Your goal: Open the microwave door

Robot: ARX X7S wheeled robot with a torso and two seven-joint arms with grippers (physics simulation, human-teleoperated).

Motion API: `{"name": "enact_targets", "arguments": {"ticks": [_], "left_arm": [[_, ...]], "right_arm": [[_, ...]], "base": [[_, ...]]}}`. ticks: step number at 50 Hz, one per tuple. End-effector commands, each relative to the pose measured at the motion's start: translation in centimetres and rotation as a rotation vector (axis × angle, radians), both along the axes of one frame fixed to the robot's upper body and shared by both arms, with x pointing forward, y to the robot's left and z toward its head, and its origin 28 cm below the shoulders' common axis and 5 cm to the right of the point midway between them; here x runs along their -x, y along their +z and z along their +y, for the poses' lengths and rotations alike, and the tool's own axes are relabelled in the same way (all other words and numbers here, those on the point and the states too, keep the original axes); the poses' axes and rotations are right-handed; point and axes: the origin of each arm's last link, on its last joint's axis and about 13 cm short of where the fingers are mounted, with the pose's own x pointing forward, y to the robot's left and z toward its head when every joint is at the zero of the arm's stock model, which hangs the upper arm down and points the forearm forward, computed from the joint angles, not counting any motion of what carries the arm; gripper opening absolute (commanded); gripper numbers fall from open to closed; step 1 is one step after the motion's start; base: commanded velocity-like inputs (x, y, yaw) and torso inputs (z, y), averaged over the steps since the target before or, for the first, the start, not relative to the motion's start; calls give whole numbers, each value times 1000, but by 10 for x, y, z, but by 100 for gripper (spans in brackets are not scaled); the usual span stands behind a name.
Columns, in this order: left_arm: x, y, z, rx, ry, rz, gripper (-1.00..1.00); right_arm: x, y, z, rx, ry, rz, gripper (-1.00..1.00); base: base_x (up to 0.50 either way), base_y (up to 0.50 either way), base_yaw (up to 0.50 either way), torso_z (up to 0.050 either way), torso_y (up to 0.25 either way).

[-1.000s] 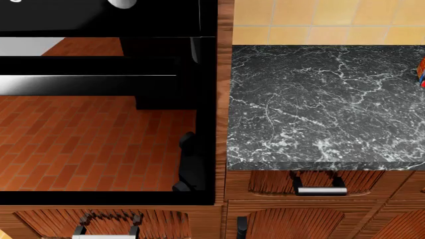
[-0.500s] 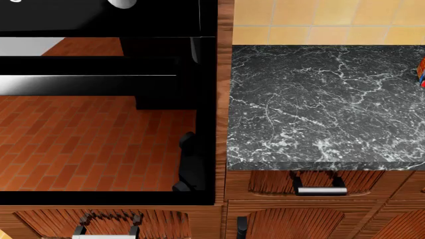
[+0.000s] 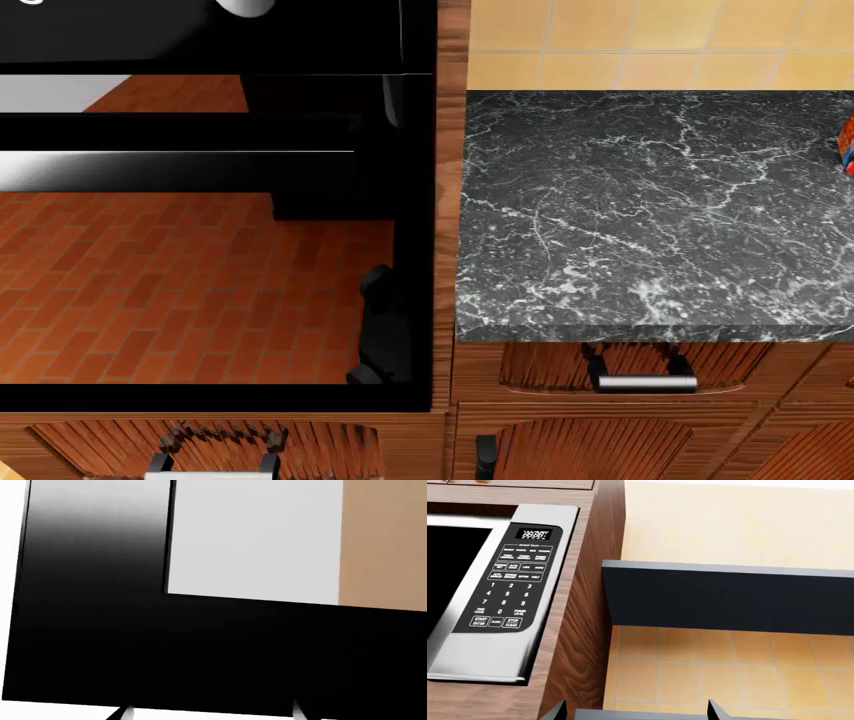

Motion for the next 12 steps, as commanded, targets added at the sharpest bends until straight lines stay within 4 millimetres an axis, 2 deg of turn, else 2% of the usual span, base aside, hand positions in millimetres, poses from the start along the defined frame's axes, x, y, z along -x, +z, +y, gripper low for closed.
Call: {"name": "enact_targets", "arguments": {"ticks": [1,12], "left_arm": [[46,-16,2,27,123,19,100],[98,-44,4,51,252,-6,100]], "right_arm": [[-1,0,1,-2,8,0,100],[-2,1,4,-1,24,-5,100]], "base": [[0,0,0,0,0],[0,0,0,0,0]]}}
